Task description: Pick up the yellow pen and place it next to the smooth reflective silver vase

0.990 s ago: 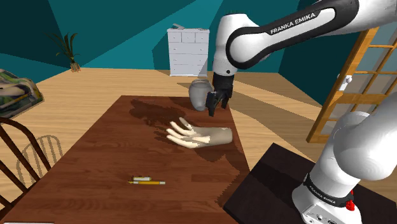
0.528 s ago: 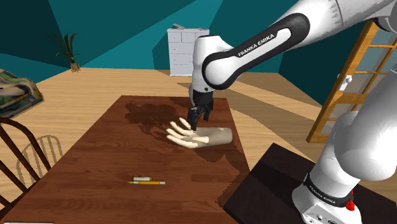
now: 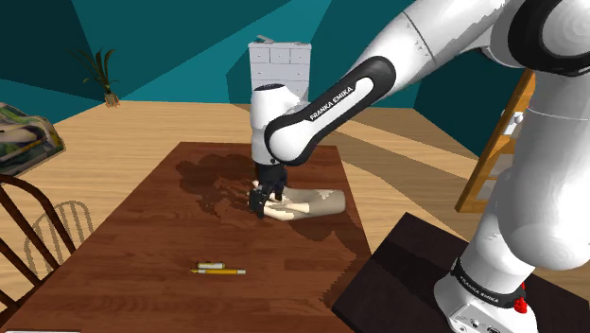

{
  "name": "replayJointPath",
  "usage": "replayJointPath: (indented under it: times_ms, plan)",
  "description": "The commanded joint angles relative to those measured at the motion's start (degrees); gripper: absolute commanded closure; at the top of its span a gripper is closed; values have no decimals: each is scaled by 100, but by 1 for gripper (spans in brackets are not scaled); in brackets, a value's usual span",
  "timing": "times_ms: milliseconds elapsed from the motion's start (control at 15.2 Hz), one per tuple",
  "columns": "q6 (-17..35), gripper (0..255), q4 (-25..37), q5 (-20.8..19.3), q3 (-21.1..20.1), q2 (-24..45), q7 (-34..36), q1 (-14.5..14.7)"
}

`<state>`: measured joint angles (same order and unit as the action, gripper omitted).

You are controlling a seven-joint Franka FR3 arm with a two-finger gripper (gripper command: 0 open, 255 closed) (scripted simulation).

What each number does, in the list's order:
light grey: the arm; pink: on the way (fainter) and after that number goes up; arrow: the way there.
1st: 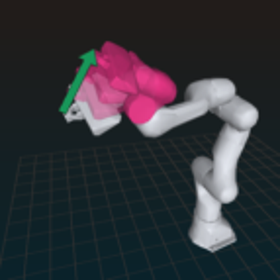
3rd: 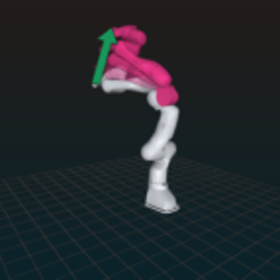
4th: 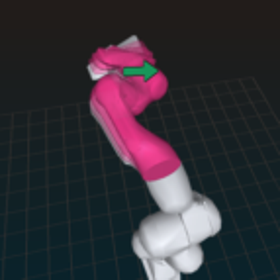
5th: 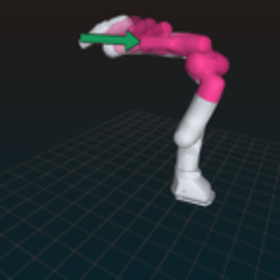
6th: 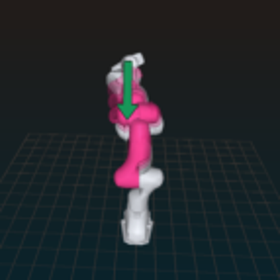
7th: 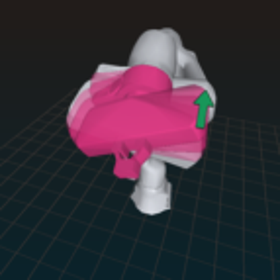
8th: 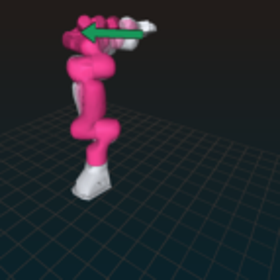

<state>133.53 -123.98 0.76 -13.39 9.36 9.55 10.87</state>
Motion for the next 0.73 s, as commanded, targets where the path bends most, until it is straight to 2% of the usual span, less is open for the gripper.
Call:
replayJointPath:
  times_ms: [0, 660]
  plan:
    - [94, 0, 323, -151, -39, 455, 95, 109]
    - [137, 0, 2189, -774, -34, 2560, 363, 802]
